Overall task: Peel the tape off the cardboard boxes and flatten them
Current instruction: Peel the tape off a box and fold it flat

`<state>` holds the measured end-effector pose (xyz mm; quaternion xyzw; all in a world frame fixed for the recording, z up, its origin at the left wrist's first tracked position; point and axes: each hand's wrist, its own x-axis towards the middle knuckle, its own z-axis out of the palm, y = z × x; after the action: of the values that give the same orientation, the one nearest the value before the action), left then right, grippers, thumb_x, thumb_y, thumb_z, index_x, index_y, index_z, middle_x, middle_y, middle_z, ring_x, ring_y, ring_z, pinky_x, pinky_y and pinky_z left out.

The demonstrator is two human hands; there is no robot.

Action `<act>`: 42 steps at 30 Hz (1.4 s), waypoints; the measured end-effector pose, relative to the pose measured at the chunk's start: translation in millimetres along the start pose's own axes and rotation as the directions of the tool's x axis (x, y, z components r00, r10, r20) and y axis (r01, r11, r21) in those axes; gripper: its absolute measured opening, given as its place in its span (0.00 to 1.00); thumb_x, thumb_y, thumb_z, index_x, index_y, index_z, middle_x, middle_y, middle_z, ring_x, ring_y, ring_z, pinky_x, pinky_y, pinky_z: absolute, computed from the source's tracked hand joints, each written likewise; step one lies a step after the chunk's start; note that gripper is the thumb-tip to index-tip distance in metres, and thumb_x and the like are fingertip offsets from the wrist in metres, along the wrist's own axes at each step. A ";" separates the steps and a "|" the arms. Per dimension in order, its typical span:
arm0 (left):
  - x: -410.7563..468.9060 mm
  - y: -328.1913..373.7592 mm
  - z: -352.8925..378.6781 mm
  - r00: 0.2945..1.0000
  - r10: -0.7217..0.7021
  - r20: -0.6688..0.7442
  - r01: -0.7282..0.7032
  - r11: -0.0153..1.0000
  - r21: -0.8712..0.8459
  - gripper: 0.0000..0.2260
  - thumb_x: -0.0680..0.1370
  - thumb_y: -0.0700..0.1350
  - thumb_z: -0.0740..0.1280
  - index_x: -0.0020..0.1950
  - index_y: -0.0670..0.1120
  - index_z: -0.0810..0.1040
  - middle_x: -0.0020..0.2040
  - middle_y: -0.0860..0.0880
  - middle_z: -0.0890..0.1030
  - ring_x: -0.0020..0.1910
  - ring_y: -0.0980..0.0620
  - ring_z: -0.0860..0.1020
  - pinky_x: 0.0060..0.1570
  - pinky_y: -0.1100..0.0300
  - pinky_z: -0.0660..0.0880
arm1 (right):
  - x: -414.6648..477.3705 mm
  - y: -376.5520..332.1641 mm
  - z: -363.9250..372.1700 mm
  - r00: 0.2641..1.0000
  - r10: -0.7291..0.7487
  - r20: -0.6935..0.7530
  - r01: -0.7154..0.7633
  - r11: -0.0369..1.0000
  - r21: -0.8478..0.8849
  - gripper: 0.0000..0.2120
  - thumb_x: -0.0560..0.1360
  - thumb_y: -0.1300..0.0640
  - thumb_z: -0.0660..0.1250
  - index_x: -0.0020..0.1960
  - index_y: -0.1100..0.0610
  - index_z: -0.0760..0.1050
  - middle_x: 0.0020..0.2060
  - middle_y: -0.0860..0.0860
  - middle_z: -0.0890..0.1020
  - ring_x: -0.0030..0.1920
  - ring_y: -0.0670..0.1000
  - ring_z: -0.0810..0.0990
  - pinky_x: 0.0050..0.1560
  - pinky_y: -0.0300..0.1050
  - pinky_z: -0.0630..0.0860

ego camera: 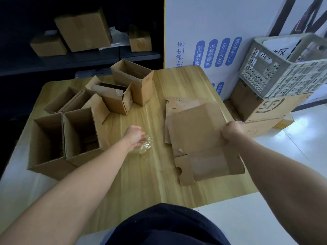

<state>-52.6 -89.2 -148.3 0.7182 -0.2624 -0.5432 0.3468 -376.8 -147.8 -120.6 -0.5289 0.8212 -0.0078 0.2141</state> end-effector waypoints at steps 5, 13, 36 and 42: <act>-4.4 1.6 3.1 1.000 0.014 -0.004 -0.014 0.997 -0.078 0.15 0.80 0.33 0.58 0.67 0.42 0.67 0.57 0.43 0.75 0.41 0.49 0.80 0.46 0.51 0.78 | -18.2 -38.4 11.5 0.975 -0.201 -0.098 0.198 0.980 -0.032 0.16 0.77 0.63 0.59 0.65 0.60 0.69 0.61 0.59 0.75 0.62 0.60 0.72 0.62 0.53 0.70; -18.9 13.0 -1.0 0.999 0.050 0.011 -0.048 0.986 -0.158 0.12 0.82 0.38 0.56 0.65 0.42 0.68 0.53 0.44 0.76 0.38 0.50 0.79 0.61 0.45 0.72 | -94.5 -142.4 52.5 0.634 -0.714 0.296 0.685 0.696 0.213 0.17 0.76 0.52 0.68 0.62 0.58 0.77 0.56 0.53 0.81 0.56 0.52 0.79 0.54 0.41 0.74; -46.1 34.3 -26.9 0.885 0.361 -0.296 -0.391 0.919 -0.049 0.12 0.80 0.37 0.61 0.62 0.44 0.72 0.54 0.45 0.80 0.37 0.48 0.83 0.19 0.65 0.71 | -110.8 -201.8 68.1 0.758 -0.641 0.119 0.637 0.767 0.076 0.05 0.75 0.62 0.66 0.41 0.56 0.76 0.40 0.52 0.77 0.41 0.52 0.76 0.40 0.41 0.72; -57.7 31.3 -28.4 0.855 0.417 -0.308 -0.479 0.863 -0.160 0.14 0.80 0.38 0.62 0.66 0.44 0.73 0.49 0.50 0.81 0.35 0.53 0.84 0.25 0.60 0.78 | -109.2 -207.2 61.3 0.759 -0.642 0.108 0.635 0.767 0.093 0.04 0.75 0.64 0.65 0.46 0.61 0.79 0.41 0.53 0.77 0.43 0.53 0.76 0.45 0.45 0.77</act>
<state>-41.0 -59.1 -84.4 0.6570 -0.3099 -0.3733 0.5770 -137.4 -130.8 -89.2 -0.7706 0.5753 -0.0658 0.2662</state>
